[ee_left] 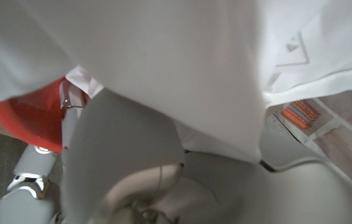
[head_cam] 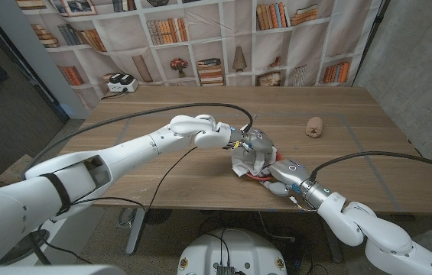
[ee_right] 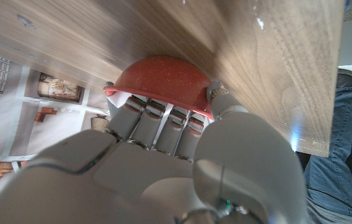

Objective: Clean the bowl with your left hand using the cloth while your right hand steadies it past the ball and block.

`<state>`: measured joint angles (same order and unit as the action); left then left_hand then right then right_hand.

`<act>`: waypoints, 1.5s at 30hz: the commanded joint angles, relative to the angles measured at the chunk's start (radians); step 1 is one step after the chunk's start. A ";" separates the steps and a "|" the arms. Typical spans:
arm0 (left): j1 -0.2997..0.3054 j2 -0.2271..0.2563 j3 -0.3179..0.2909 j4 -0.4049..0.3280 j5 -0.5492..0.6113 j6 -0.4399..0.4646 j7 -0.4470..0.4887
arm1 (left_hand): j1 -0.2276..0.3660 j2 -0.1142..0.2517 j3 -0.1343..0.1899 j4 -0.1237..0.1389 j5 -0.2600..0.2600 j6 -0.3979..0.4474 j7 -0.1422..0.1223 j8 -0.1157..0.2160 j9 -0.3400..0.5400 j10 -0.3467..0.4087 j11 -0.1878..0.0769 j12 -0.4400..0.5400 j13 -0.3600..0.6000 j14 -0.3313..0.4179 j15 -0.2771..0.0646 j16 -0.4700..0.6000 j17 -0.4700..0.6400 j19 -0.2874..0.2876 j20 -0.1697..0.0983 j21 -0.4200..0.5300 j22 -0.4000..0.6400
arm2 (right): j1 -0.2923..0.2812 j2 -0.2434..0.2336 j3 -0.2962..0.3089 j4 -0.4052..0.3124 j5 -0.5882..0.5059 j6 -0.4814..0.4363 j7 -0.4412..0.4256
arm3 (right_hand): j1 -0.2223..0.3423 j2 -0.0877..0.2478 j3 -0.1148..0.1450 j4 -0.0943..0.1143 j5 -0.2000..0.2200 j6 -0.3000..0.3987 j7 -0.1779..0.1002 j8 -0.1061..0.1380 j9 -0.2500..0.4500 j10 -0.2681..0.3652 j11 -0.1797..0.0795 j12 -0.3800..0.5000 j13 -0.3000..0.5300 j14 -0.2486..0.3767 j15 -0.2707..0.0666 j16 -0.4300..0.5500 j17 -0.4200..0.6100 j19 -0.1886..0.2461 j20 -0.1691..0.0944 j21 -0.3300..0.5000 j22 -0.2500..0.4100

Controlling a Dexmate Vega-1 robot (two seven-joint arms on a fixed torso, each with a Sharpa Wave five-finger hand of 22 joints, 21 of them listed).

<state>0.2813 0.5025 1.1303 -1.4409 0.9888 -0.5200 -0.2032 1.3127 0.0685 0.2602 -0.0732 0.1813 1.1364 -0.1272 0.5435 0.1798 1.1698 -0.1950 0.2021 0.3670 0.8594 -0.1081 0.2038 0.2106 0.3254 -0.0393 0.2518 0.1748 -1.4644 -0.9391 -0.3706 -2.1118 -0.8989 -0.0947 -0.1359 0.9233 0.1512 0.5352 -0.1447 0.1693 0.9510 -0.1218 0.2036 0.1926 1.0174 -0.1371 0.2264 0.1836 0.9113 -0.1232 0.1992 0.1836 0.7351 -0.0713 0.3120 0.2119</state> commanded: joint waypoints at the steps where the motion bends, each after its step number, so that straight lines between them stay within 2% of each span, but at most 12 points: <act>1: 0.038 -0.014 0.014 0.079 0.103 0.043 0.378 | -0.003 -0.001 0.009 0.003 0.006 0.007 -0.006 0.002 0.004 0.015 -0.015 0.000 -0.003 0.022 -0.103 0.012 0.001 0.014 -0.010 0.005 0.004 | -0.008 -0.005 0.002 -0.005 -0.002 0.000 -0.007 | 0.006 0.009 0.006 0.002 0.005 0.044 -0.034 0.003 0.005 0.012 -0.006 0.008 0.002 0.003 -0.108 -0.006 0.002 -0.004 -0.127 0.008 0.004; 6: 0.055 -0.031 0.013 0.123 0.119 0.092 0.550 | -0.007 -0.002 0.011 0.005 0.005 0.015 -0.009 0.005 0.003 0.017 -0.016 0.000 -0.006 0.032 -0.101 0.015 0.001 0.022 -0.011 0.005 0.005 | -0.012 -0.005 0.003 -0.009 -0.004 -0.003 -0.006 | 0.005 0.009 0.006 0.003 0.005 0.045 -0.036 0.003 0.005 0.011 -0.009 0.006 0.002 0.002 -0.108 -0.007 0.002 -0.006 -0.127 0.007 0.004; 9: 0.065 -0.042 0.011 0.144 0.112 0.125 0.608 | -0.010 -0.004 0.011 0.006 0.005 0.016 -0.011 0.005 0.003 0.018 -0.017 0.000 -0.009 0.035 -0.099 0.016 0.001 0.027 -0.011 0.004 0.005 | -0.015 -0.004 0.004 -0.011 -0.005 -0.006 -0.007 | 0.005 0.008 0.006 0.002 0.005 0.046 -0.036 0.003 0.005 0.013 -0.008 0.006 0.002 0.001 -0.108 -0.007 0.002 -0.006 -0.127 0.008 0.004; 11: 0.066 -0.045 0.015 0.143 0.110 0.148 0.609 | -0.011 -0.005 0.012 0.007 0.004 0.016 -0.011 0.005 0.003 0.019 -0.018 0.000 -0.010 0.037 -0.098 0.016 0.001 0.030 -0.011 0.005 0.005 | -0.018 -0.004 0.006 -0.014 -0.005 -0.010 -0.006 | 0.005 0.009 0.007 0.002 0.005 0.048 -0.036 0.003 0.005 0.015 -0.010 0.007 0.002 0.001 -0.109 -0.007 0.002 -0.007 -0.126 0.008 0.004; 13: 0.058 -0.042 0.023 0.127 0.102 0.159 0.551 | -0.012 -0.006 0.012 0.007 0.004 0.018 -0.013 0.005 0.003 0.020 -0.018 -0.001 -0.011 0.038 -0.098 0.017 0.000 0.031 -0.010 0.004 0.005 | -0.020 -0.004 0.006 -0.016 -0.008 -0.015 -0.002 | 0.006 0.009 0.007 0.003 0.005 0.047 -0.036 0.002 0.005 0.014 -0.009 0.006 0.002 0.002 -0.109 -0.007 0.002 -0.007 -0.126 0.008 0.004; 15: 0.038 -0.036 0.033 0.097 0.085 0.158 0.435 | -0.013 -0.008 0.013 0.007 0.004 0.018 -0.013 0.004 0.003 0.023 -0.020 0.000 -0.011 0.031 -0.097 0.013 -0.001 0.022 -0.005 -0.001 0.006 | -0.021 -0.003 0.007 -0.018 -0.009 -0.018 -0.001 | 0.006 0.009 0.007 0.002 0.005 0.048 -0.037 0.002 0.005 0.015 -0.005 0.006 0.002 0.002 -0.109 -0.007 0.002 -0.008 -0.126 0.008 0.004; 18: 0.024 -0.024 0.046 0.025 0.088 0.197 0.251 | -0.015 -0.014 0.020 0.006 0.004 0.020 -0.014 0.002 0.004 0.030 -0.024 0.000 -0.015 -0.033 -0.091 -0.011 -0.008 -0.045 0.003 -0.035 0.007 | -0.022 -0.003 0.009 -0.019 -0.013 -0.023 0.000 | 0.007 0.009 0.007 0.001 0.005 0.048 -0.037 0.002 0.005 0.016 -0.006 0.005 0.002 0.001 -0.110 -0.007 0.002 -0.009 -0.125 0.008 0.004; 19: 0.020 -0.023 0.048 0.021 0.085 0.193 0.235 | -0.017 -0.015 0.023 0.006 0.004 0.022 -0.015 0.002 0.004 0.029 -0.024 0.000 -0.014 -0.059 -0.090 -0.016 -0.009 -0.078 0.001 -0.049 0.006 | -0.021 -0.002 0.009 -0.020 -0.013 -0.023 0.003 | 0.006 0.008 0.007 0.001 0.005 0.048 -0.037 0.002 0.005 0.015 -0.006 0.005 0.002 0.001 -0.109 -0.007 0.002 -0.009 -0.126 0.008 0.004; 21: 0.017 -0.017 0.042 0.003 0.060 0.188 0.187 | -0.017 -0.017 0.025 0.006 0.004 0.026 -0.015 0.002 0.003 0.030 -0.025 0.001 -0.013 -0.075 -0.089 -0.018 -0.011 -0.092 0.000 -0.054 0.006 | -0.019 -0.002 0.008 -0.019 -0.015 -0.024 0.004 | 0.006 0.008 0.007 0.002 0.005 0.049 -0.037 0.002 0.005 0.016 -0.005 0.004 0.002 0.001 -0.108 -0.007 0.002 -0.009 -0.126 0.008 0.004; 30: 0.016 0.020 -0.005 -0.084 -0.032 0.158 0.054 | -0.018 -0.018 0.031 0.006 0.003 0.025 -0.012 0.001 0.004 0.033 -0.024 0.003 -0.011 -0.104 -0.090 -0.017 -0.011 -0.120 0.004 -0.061 0.005 | -0.010 0.005 0.010 -0.013 -0.020 -0.026 -0.001 | 0.005 0.006 0.006 0.001 0.005 0.050 -0.036 0.001 0.005 0.016 -0.006 0.002 0.002 -0.003 -0.108 -0.009 0.001 -0.010 -0.126 0.008 0.004; 36: 0.017 0.039 -0.018 -0.119 -0.052 0.133 -0.017 | -0.020 -0.019 0.034 0.006 0.003 0.026 -0.012 0.000 0.004 0.032 -0.024 0.003 -0.009 -0.112 -0.089 -0.014 -0.010 -0.132 0.007 -0.062 0.005 | 0.001 0.008 0.007 -0.007 -0.021 -0.023 0.003 | 0.005 0.008 0.007 0.002 0.005 0.051 -0.035 0.000 0.005 0.015 -0.009 0.000 0.002 -0.001 -0.109 -0.008 0.002 -0.011 -0.126 0.009 0.004; 45: 0.067 0.099 -0.076 -0.224 -0.049 0.150 -0.033 | -0.022 -0.019 0.037 0.007 0.003 0.026 -0.010 -0.001 0.004 0.031 -0.023 0.003 -0.008 -0.118 -0.089 -0.010 -0.009 -0.135 0.011 -0.060 0.005 | 0.015 0.011 0.008 -0.002 -0.026 -0.020 0.003 | 0.005 0.007 0.007 0.001 0.005 0.049 -0.036 -0.001 0.005 0.016 -0.008 -0.001 0.002 -0.002 -0.110 -0.008 0.002 -0.011 -0.126 0.009 0.004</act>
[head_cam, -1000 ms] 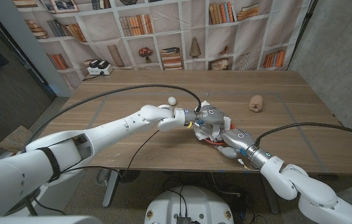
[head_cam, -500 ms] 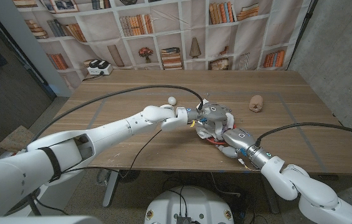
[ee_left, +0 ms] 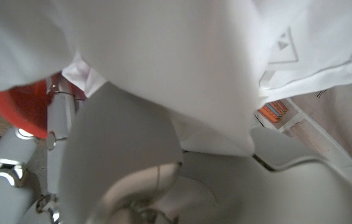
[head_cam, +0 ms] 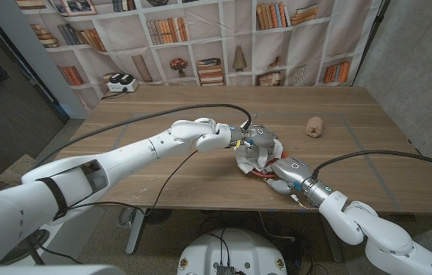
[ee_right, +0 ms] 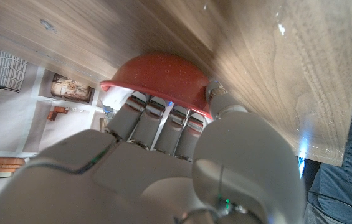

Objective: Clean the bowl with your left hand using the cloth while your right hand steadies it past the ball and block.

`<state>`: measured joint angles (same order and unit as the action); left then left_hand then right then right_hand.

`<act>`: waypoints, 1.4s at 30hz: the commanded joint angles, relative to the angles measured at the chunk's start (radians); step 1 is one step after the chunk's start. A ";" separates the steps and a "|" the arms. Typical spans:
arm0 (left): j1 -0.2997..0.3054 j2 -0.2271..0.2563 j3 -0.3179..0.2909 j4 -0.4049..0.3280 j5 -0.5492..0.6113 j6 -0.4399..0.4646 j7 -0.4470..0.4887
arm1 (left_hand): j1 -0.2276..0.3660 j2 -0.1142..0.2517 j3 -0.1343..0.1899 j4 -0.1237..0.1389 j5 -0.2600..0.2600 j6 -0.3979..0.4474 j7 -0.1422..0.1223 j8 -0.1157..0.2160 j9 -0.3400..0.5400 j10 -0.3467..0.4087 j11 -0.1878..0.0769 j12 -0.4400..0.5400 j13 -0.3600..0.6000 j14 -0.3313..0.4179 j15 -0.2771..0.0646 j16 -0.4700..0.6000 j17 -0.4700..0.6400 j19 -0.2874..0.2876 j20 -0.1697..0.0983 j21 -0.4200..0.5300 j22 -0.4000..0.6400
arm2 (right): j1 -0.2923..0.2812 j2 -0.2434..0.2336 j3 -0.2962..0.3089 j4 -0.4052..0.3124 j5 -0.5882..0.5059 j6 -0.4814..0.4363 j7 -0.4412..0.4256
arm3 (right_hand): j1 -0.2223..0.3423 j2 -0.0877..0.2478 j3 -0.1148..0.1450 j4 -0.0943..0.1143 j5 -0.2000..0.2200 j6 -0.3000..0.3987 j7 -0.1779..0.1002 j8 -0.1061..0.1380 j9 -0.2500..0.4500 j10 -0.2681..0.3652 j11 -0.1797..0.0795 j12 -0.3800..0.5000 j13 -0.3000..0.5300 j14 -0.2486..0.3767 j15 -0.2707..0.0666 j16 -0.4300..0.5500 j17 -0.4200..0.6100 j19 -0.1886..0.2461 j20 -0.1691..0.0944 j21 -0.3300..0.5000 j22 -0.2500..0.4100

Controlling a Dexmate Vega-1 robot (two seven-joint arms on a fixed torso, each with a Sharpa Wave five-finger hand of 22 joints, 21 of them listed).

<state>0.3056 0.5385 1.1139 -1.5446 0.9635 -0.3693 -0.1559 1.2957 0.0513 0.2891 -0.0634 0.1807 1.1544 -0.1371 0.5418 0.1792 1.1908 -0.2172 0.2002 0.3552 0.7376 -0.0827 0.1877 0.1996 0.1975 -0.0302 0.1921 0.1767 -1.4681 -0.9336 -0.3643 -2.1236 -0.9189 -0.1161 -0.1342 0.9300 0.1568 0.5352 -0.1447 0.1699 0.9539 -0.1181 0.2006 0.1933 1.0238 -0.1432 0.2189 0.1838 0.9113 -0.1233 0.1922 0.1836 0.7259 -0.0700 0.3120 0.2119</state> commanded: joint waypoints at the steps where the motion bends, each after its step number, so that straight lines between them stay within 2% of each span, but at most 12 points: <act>1: 0.048 0.069 -0.066 -0.132 -0.022 0.001 -0.081 | -0.005 -0.002 0.008 -0.003 0.003 0.007 0.001 0.001 0.005 0.010 -0.001 0.005 0.004 0.004 -0.114 0.006 0.002 -0.007 0.003 0.001 0.003 | 0.020 0.007 0.001 0.011 -0.007 0.002 0.000 | -0.001 0.002 0.007 0.001 0.005 0.047 -0.040 0.002 0.004 0.011 -0.001 0.007 0.002 -0.003 -0.110 -0.001 0.002 -0.002 -0.127 0.009 0.004; 14: 0.119 0.123 -0.128 -0.221 -0.022 0.001 -0.099 | -0.006 -0.003 0.013 -0.003 0.003 0.006 0.000 0.000 0.005 0.009 -0.002 0.005 0.007 0.000 -0.115 0.010 0.002 -0.007 0.006 0.003 0.003 | 0.041 0.013 -0.004 0.027 0.002 0.008 0.013 | -0.005 0.002 0.005 0.004 0.005 0.049 -0.041 0.002 0.004 0.006 -0.002 0.003 0.003 -0.005 -0.107 -0.001 0.002 -0.007 -0.127 0.009 0.004; 25: 0.165 0.129 -0.156 -0.223 -0.015 0.027 -0.104 | -0.010 -0.004 0.016 -0.002 0.002 0.005 0.002 -0.001 0.006 0.008 -0.002 0.006 0.009 -0.002 -0.111 0.013 0.003 -0.010 0.010 0.004 0.003 | 0.047 0.016 -0.005 0.034 0.008 0.005 0.015 | -0.005 0.002 0.006 0.003 0.005 0.049 -0.042 0.000 0.004 0.008 -0.001 0.002 0.003 -0.005 -0.109 -0.001 0.002 -0.009 -0.126 0.009 0.004; 29: 0.166 0.108 -0.153 -0.185 0.011 0.037 -0.065 | -0.010 -0.004 0.018 -0.002 0.002 0.004 0.003 -0.002 0.006 0.008 -0.002 0.006 0.009 -0.002 -0.112 0.014 0.003 -0.010 0.012 0.005 0.003 | 0.049 0.013 -0.007 0.034 0.008 0.010 0.017 | -0.005 0.003 0.005 0.003 0.005 0.048 -0.041 0.000 0.004 0.008 -0.002 0.001 0.003 -0.005 -0.108 -0.001 0.002 -0.010 -0.126 0.010 0.004; 33: 0.142 0.061 -0.135 -0.108 0.047 0.045 -0.006 | -0.011 -0.003 0.020 -0.001 0.002 0.004 0.003 -0.002 0.006 0.007 -0.002 0.006 0.010 0.004 -0.112 0.018 0.004 -0.003 0.014 0.008 0.003 | 0.047 0.012 -0.005 0.030 0.010 0.009 0.014 | -0.005 0.002 0.005 0.003 0.005 0.050 -0.041 0.000 0.004 0.008 -0.004 0.001 0.003 -0.005 -0.109 -0.001 0.002 -0.010 -0.126 0.010 0.004; 37: 0.102 0.005 -0.103 -0.012 0.082 0.044 0.064 | -0.012 -0.003 0.022 -0.001 0.002 0.006 0.005 -0.001 0.006 0.007 -0.002 0.006 0.011 0.011 -0.112 0.021 0.005 0.003 0.014 0.011 0.003 | 0.039 0.012 -0.002 0.025 0.009 0.004 0.009 | -0.005 0.003 0.005 0.003 0.005 0.051 -0.042 0.001 0.005 0.010 -0.006 0.001 0.003 -0.005 -0.109 0.000 0.002 -0.010 -0.127 0.010 0.004; 42: 0.039 -0.059 -0.042 0.090 0.121 0.036 0.103 | -0.012 -0.003 0.024 -0.002 0.002 0.009 0.002 0.000 0.006 0.007 -0.001 0.006 0.012 0.018 -0.113 0.025 0.006 0.008 0.012 0.013 0.003 | 0.025 0.013 0.002 0.015 0.005 -0.010 0.008 | -0.005 0.000 0.004 0.002 0.005 0.053 -0.043 0.001 0.005 0.013 -0.004 0.002 0.003 -0.006 -0.108 -0.001 0.002 -0.010 -0.127 0.011 0.004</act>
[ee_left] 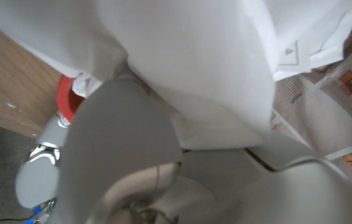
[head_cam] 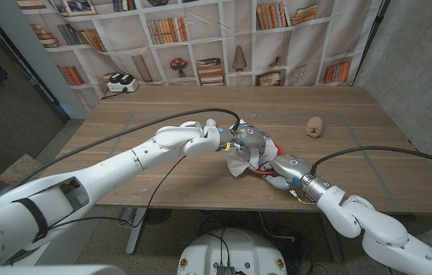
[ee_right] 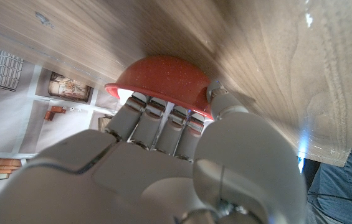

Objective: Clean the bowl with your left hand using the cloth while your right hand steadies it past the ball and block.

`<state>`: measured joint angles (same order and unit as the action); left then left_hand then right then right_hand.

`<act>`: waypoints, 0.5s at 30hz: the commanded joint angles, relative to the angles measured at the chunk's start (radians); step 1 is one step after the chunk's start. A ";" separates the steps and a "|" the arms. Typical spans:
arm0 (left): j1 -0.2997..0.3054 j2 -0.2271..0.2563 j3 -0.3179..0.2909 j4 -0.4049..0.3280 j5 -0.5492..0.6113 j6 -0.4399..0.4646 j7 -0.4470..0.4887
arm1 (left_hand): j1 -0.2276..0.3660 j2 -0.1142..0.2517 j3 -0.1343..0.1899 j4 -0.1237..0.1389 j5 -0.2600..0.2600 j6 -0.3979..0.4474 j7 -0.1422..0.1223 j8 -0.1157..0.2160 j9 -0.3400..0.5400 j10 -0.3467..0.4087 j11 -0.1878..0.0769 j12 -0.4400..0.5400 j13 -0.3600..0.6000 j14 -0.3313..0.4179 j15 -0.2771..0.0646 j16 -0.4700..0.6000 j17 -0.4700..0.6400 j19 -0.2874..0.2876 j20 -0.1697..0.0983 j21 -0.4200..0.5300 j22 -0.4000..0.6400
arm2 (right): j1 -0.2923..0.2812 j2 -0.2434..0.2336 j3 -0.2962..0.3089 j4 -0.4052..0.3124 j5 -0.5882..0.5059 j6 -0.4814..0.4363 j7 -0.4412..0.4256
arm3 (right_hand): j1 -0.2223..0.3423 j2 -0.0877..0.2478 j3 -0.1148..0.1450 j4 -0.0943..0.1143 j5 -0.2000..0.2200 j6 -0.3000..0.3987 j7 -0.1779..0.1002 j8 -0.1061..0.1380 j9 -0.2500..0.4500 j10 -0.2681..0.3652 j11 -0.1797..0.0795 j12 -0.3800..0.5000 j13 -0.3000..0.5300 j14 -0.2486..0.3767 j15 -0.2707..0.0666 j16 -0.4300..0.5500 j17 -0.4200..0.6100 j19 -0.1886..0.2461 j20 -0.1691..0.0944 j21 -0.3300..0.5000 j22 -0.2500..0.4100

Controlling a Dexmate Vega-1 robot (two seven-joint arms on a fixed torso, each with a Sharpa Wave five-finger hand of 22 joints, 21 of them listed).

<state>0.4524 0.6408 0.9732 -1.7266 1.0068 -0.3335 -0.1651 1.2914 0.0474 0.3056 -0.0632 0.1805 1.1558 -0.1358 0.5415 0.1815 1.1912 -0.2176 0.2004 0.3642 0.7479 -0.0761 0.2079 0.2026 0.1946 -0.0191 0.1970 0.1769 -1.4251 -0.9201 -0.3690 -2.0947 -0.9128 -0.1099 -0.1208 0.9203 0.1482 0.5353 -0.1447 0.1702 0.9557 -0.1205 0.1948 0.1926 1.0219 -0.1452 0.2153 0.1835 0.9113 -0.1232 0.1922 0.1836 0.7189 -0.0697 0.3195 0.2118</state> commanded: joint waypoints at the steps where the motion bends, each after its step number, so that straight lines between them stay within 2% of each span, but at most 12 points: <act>1: -0.120 -0.173 0.112 0.289 0.083 -0.002 0.114 | -0.008 0.001 0.008 -0.002 0.002 0.007 0.000 0.000 0.003 0.007 -0.001 0.006 0.003 0.009 -0.120 0.005 0.003 0.012 0.001 0.008 0.003 | -0.020 0.000 0.007 -0.016 -0.002 -0.020 -0.003 | 0.004 0.009 0.004 0.002 0.004 0.051 -0.040 0.007 0.005 0.015 -0.002 0.005 0.003 -0.006 -0.108 -0.001 0.002 -0.003 -0.127 0.003 0.004; 7: -0.177 -0.216 0.175 0.353 0.109 -0.014 0.143 | -0.009 0.000 0.009 -0.002 0.002 0.005 -0.001 -0.001 0.003 0.006 -0.001 0.006 0.003 0.010 -0.120 0.005 0.003 0.013 0.002 0.008 0.003 | -0.025 0.007 0.005 -0.023 -0.012 -0.037 0.001 | 0.004 0.010 0.005 0.002 0.005 0.052 -0.040 0.007 0.005 0.015 -0.002 0.005 0.003 -0.007 -0.109 -0.001 0.002 -0.002 -0.128 0.004 0.004; 9: -0.183 -0.214 0.184 0.351 0.103 -0.014 0.145 | -0.009 0.000 0.010 -0.002 0.002 0.007 0.001 -0.001 0.003 0.006 -0.001 0.006 0.003 0.010 -0.120 0.005 0.003 0.013 0.000 0.008 0.003 | -0.026 0.007 0.005 -0.024 -0.014 -0.039 0.001 | 0.005 0.010 0.005 0.002 0.005 0.052 -0.039 0.006 0.005 0.017 -0.001 0.005 0.003 -0.007 -0.109 -0.001 0.002 -0.002 -0.127 0.004 0.004; 11: -0.185 -0.204 0.189 0.338 0.094 -0.017 0.142 | -0.009 0.000 0.011 -0.002 0.002 0.008 -0.001 0.000 0.003 0.007 -0.001 0.006 0.004 0.011 -0.120 0.006 0.003 0.013 0.000 0.008 0.003 | -0.027 0.010 0.006 -0.026 -0.016 -0.043 0.000 | 0.003 0.010 0.005 0.003 0.005 0.052 -0.040 0.006 0.005 0.021 0.001 0.006 0.003 -0.007 -0.108 -0.001 0.002 -0.003 -0.127 0.005 0.004; 15: -0.163 -0.147 0.170 0.259 0.061 -0.006 0.111 | -0.010 -0.001 0.012 -0.002 0.002 0.005 -0.001 -0.001 0.003 0.006 -0.001 0.006 0.004 0.010 -0.120 0.005 0.003 0.013 -0.001 0.008 0.003 | -0.029 0.011 0.008 -0.028 -0.022 -0.052 0.003 | 0.003 0.010 0.005 0.002 0.005 0.052 -0.040 0.006 0.005 0.019 -0.001 0.005 0.003 -0.007 -0.108 -0.001 0.002 -0.003 -0.127 0.005 0.004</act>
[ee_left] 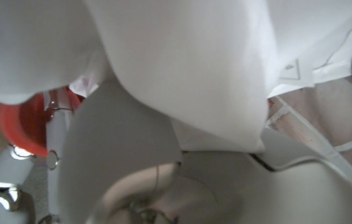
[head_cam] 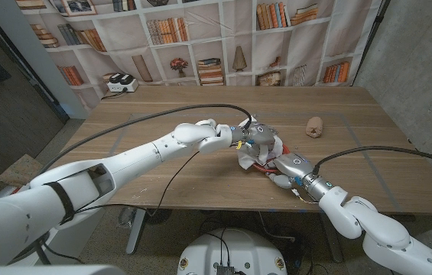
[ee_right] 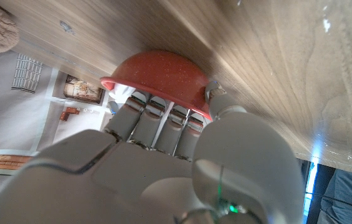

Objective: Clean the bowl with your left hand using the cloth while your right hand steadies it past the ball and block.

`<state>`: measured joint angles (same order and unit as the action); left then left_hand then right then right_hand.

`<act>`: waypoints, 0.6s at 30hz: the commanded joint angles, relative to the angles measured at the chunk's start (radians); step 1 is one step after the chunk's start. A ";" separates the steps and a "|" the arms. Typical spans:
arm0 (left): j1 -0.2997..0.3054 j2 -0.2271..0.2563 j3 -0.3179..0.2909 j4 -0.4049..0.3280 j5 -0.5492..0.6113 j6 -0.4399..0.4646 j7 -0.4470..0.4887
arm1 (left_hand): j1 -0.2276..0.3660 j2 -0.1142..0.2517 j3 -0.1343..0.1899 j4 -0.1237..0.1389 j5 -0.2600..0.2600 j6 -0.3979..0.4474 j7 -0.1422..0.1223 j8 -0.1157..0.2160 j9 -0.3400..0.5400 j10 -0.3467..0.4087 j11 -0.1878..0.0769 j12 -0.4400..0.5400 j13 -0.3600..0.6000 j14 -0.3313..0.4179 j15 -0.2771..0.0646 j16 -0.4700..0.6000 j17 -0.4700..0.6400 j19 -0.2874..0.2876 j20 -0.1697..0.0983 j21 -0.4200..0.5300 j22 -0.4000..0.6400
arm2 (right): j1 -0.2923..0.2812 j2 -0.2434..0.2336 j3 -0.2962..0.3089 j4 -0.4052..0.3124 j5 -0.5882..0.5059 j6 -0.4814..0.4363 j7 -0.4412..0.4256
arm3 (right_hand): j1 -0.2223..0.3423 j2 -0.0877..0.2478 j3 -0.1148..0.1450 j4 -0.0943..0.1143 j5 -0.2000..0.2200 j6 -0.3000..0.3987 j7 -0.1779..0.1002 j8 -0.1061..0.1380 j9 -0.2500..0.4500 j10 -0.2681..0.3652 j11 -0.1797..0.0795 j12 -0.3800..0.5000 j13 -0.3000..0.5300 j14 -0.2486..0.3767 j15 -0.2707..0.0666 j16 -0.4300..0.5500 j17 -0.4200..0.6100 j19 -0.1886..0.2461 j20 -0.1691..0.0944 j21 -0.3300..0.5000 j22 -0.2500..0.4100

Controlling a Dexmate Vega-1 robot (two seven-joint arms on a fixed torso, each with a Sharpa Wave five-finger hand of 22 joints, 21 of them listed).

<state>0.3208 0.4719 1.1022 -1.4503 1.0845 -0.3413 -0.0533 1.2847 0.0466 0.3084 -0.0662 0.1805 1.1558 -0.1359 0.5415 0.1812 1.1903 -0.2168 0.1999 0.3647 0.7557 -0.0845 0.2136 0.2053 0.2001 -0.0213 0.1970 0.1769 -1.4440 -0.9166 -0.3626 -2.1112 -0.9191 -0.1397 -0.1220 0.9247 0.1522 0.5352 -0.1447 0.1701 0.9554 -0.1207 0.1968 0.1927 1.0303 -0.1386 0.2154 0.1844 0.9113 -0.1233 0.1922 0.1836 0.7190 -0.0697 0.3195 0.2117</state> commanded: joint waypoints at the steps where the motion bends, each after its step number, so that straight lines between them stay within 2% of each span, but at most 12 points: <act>1: -0.023 0.037 0.034 -0.037 -0.024 0.007 -0.010 | -0.003 0.000 0.010 0.001 0.002 0.005 -0.001 -0.002 0.003 0.007 -0.002 0.007 0.004 0.002 -0.111 -0.001 0.000 0.007 0.001 0.008 0.003 | -0.009 0.008 0.002 -0.011 -0.016 -0.022 0.005 | -0.001 0.006 0.005 0.002 0.005 0.052 -0.041 0.003 0.005 0.009 -0.005 0.004 0.002 -0.006 -0.108 -0.001 0.002 -0.003 -0.127 0.005 0.004; 10: 0.070 0.162 -0.053 -0.206 -0.081 0.064 -0.064 | -0.006 -0.001 0.013 0.002 0.002 0.006 0.001 -0.001 0.003 0.007 -0.002 0.007 0.005 -0.001 -0.110 -0.002 0.000 0.007 0.001 0.008 0.003 | 0.016 0.014 -0.007 0.000 -0.016 -0.011 0.017 | -0.002 0.007 0.004 0.003 0.005 0.053 -0.040 0.003 0.005 0.009 -0.007 0.003 0.002 -0.004 -0.109 0.001 0.002 -0.003 -0.127 0.006 0.004; 18: 0.126 0.213 -0.107 -0.279 -0.109 0.069 -0.090 | -0.007 -0.002 0.016 0.002 0.002 0.006 0.001 -0.002 0.004 0.006 -0.002 0.007 0.006 -0.001 -0.110 -0.002 0.001 0.006 0.004 0.007 0.003 | 0.036 0.023 -0.015 0.007 -0.017 -0.009 0.030 | -0.002 0.006 0.004 0.002 0.005 0.053 -0.040 0.003 0.005 0.012 -0.006 0.003 0.002 -0.005 -0.108 0.000 0.002 -0.004 -0.127 0.006 0.004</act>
<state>0.3738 0.6007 1.0634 -1.6115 1.0192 -0.2914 -0.1059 1.2845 0.0466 0.3153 -0.0648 0.1804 1.1557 -0.1359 0.5414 0.1811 1.1897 -0.2165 0.2005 0.3671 0.7554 -0.0842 0.2128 0.2025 0.2000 -0.0213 0.1970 0.1771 -1.4307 -0.9041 -0.3695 -2.1141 -0.9337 -0.1483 -0.1053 0.9259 0.1505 0.5351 -0.1448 0.1674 0.9661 -0.1312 0.1996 0.1935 1.0326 -0.1417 0.2153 0.1827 0.9112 -0.1232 0.1922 0.1834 0.7190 -0.0697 0.3195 0.2116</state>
